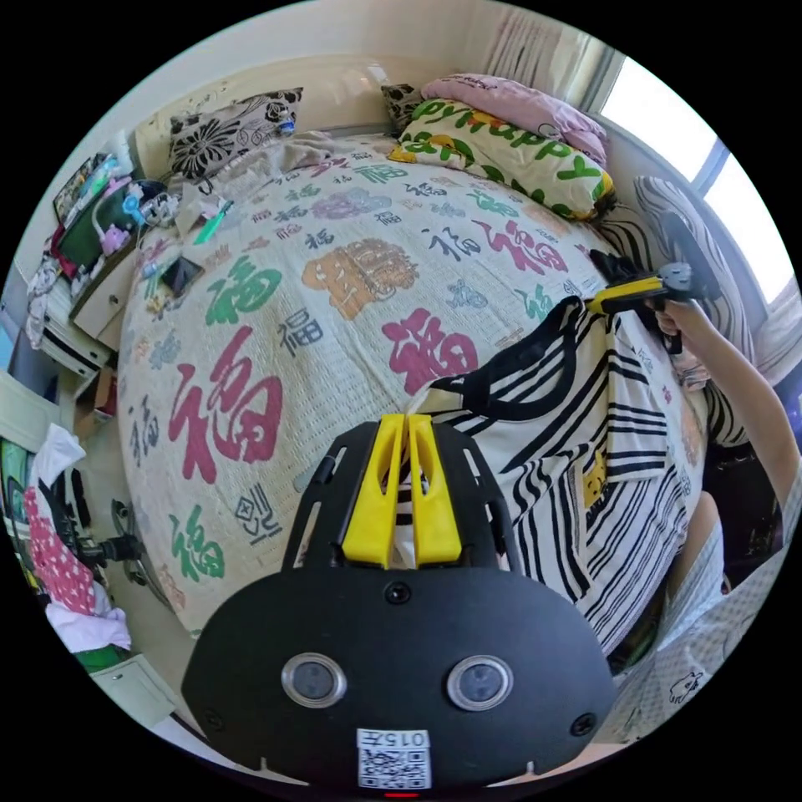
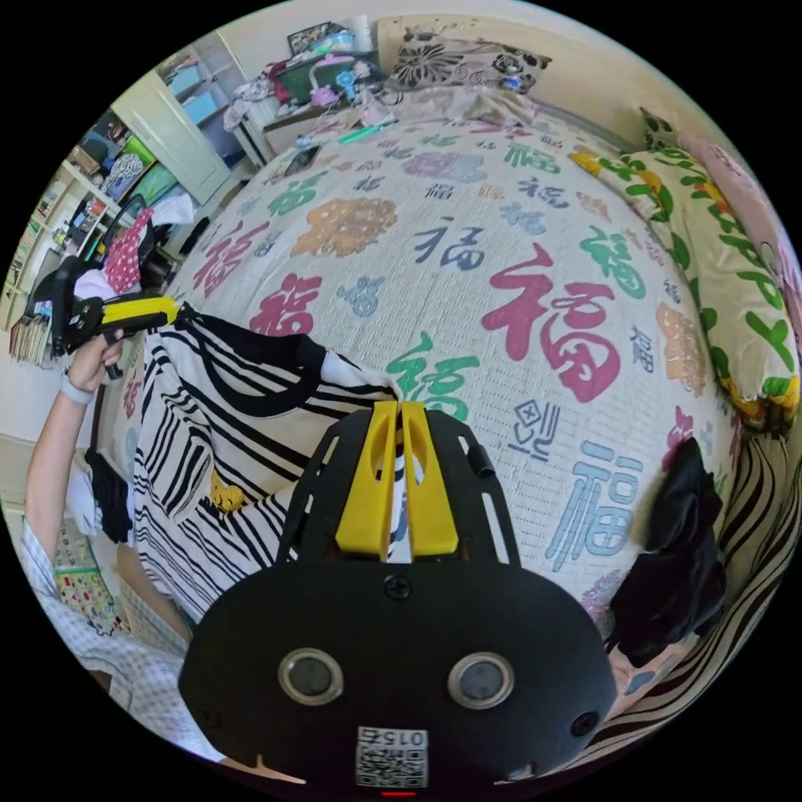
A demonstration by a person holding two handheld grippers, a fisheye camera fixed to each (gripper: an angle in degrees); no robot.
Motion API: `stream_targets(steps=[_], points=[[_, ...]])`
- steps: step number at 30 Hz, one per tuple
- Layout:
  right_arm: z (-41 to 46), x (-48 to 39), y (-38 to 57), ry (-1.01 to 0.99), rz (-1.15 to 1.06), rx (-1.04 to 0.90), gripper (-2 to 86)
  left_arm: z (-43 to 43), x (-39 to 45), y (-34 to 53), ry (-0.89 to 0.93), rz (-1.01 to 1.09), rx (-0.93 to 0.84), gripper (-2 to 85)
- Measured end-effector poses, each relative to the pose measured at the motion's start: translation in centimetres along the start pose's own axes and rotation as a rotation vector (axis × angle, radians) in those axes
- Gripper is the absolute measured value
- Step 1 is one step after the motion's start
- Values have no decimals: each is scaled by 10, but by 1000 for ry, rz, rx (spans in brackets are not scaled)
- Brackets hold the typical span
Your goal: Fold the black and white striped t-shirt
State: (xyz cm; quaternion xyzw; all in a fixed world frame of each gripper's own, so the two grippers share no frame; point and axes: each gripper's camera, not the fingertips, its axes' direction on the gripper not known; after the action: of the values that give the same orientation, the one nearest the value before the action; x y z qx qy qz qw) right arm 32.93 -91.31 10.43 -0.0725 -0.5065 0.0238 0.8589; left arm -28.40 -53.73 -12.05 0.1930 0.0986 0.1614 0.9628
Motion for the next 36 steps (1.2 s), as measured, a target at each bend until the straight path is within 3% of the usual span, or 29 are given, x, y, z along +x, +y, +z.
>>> stream_targets(steps=[3,8,16,20,27,36], points=[[-31,-4,10,18,71,95,-10,-19,9,-2,-17,-63,95,-2],[-74,-21,50,-44,65,158,-9,-41,43,29,-61,-1,149,-1],[-145,-78,223,-250,-126,213,-9,-111,152,201,59,183,288,0],[-162,-123,336,-314,-204,187,-9,-123,217,281,62,270,248,1],[-141,-199,484,-234,-361,35,-9,-111,314,392,82,404,83,1],[-123,-258,567,-40,-464,-52,6,-93,368,443,-50,509,-40,3]])
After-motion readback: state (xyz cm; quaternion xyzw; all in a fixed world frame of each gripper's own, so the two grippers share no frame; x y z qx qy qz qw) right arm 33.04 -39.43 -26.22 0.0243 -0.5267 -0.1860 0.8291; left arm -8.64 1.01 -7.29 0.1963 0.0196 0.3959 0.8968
